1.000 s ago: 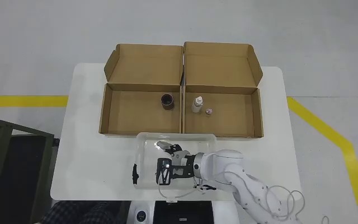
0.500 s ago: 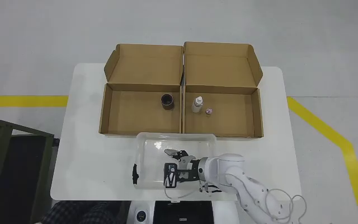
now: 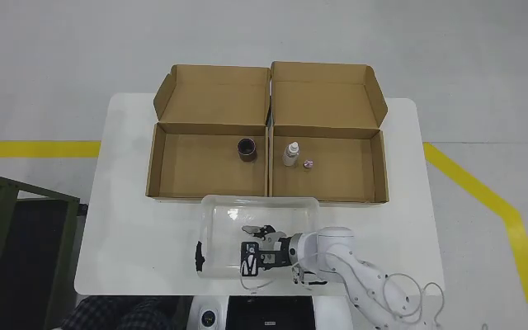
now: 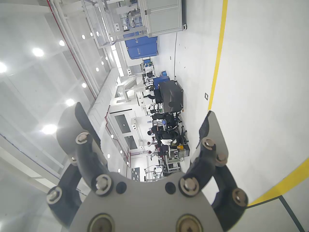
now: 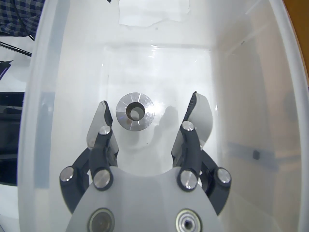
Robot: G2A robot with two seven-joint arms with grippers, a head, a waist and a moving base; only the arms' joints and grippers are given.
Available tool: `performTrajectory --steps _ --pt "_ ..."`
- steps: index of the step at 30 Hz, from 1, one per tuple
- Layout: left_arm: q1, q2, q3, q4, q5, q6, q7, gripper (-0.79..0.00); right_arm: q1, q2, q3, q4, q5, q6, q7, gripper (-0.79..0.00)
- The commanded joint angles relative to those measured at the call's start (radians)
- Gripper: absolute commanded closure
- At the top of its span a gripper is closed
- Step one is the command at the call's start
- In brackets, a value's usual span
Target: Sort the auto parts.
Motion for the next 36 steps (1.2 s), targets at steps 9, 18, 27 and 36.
performTrajectory --steps 9,18,27,36 --pt "0.000 0.000 0.000 0.000 0.000 0.000 0.000 -0.785 0.017 -0.001 -0.020 0.029 0.018 -0.003 0.007 -0.277" --pt "0.000 0.000 0.000 0.000 0.000 0.000 0.000 -0.785 0.025 0.002 -0.008 0.003 0.085 -0.014 -0.004 0.000" --pt "0.000 0.000 0.000 0.000 0.000 0.000 0.000 -0.785 0.017 0.007 0.037 -0.061 0.213 0.020 -0.026 0.000" --pt "0.000 0.000 0.000 0.000 0.000 0.000 0.000 -0.785 0.009 0.008 0.075 -0.099 0.353 0.066 -0.094 0.000"
